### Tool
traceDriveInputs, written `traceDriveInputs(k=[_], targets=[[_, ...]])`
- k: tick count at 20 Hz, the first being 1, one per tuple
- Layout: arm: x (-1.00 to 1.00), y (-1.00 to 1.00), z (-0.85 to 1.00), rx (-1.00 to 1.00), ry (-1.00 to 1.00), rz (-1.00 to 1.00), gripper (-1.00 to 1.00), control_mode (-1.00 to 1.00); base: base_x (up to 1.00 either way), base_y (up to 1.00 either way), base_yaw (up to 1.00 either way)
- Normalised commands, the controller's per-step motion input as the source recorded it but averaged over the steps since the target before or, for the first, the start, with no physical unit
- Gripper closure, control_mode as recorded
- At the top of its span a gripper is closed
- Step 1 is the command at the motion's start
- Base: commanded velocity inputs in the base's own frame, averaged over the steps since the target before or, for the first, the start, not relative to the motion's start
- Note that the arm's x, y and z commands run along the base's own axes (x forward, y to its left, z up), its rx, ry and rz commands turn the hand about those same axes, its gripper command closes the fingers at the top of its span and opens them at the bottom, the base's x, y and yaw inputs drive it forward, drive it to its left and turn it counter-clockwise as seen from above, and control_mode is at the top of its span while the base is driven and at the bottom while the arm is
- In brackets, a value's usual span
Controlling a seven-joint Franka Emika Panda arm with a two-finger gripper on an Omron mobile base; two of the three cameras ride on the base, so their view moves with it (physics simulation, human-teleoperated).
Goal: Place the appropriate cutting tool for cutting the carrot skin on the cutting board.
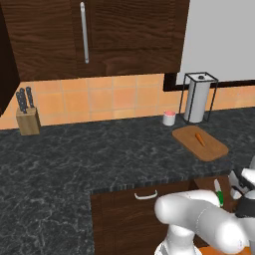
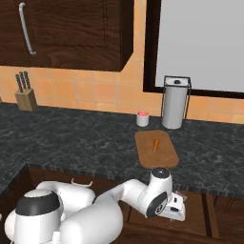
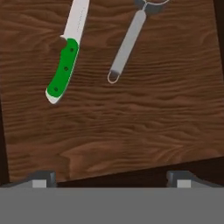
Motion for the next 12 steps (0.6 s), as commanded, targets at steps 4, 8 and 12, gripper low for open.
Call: traceDriveInputs(k=[4, 8, 12], targets=[[0.0, -0.05, -0.6, 0.02, 0.0, 0.01, -1.0, -1.0, 0.0, 0.0, 0.0], [-0.03, -0.08, -0.44, 0.01, 0.0, 0.04, -1.0, -1.0, 0.0, 0.0, 0.0], [-0.32, -0.06, -0.31, 0.0, 0.06, 0.04, -1.0, -1.0, 0.0, 0.0, 0.0]])
